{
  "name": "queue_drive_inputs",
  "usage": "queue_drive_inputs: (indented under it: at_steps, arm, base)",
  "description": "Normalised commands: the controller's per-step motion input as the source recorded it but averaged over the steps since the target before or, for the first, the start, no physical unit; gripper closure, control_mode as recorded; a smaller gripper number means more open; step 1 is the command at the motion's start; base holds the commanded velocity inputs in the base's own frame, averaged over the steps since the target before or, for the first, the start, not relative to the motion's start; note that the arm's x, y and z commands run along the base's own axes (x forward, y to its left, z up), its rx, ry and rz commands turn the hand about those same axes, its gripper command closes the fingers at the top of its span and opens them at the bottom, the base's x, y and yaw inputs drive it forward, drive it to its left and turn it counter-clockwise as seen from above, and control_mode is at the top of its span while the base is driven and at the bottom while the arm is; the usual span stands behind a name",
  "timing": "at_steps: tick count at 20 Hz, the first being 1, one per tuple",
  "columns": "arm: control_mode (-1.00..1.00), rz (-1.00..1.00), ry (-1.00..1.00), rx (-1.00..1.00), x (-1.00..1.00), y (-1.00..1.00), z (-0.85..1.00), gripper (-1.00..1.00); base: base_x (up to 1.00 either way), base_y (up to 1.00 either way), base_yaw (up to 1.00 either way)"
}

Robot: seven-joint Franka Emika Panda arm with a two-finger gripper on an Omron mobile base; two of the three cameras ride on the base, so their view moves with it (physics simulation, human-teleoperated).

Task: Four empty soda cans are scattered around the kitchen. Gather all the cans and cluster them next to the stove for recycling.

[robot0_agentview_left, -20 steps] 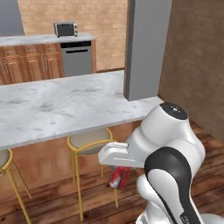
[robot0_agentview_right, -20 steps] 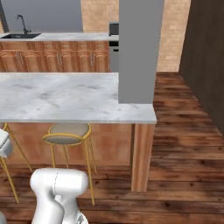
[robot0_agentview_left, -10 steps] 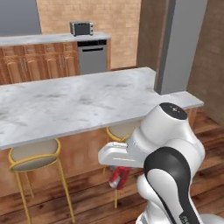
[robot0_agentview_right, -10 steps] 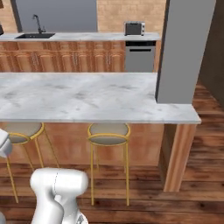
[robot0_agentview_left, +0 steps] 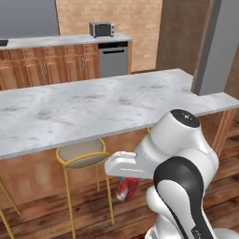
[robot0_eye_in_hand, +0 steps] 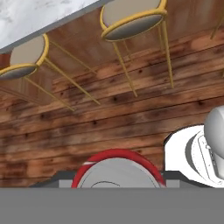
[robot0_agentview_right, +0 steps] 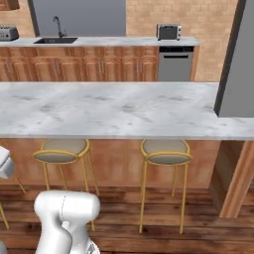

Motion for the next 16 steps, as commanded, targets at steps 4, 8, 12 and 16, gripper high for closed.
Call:
queue_drive_inputs:
  at_steps: [4, 8, 12, 16]
  arm:
    - [1.0, 0.0, 0.0, 0.0, 0.0, 0.0, 0.0, 1.0]
    - [1.0, 0.0, 0.0, 0.0, 0.0, 0.0, 0.0, 1.0]
    - [1.0, 0.0, 0.0, 0.0, 0.0, 0.0, 0.0, 1.0]
    - [1.0, 0.0, 0.0, 0.0, 0.0, 0.0, 0.0, 1.0]
  base:
    - [-0.42, 0.83, 0.0]
    - [-0.42, 0.81, 0.0]
    - [-0.43, 0.81, 0.0]
    - [-0.46, 0.8, 0.0]
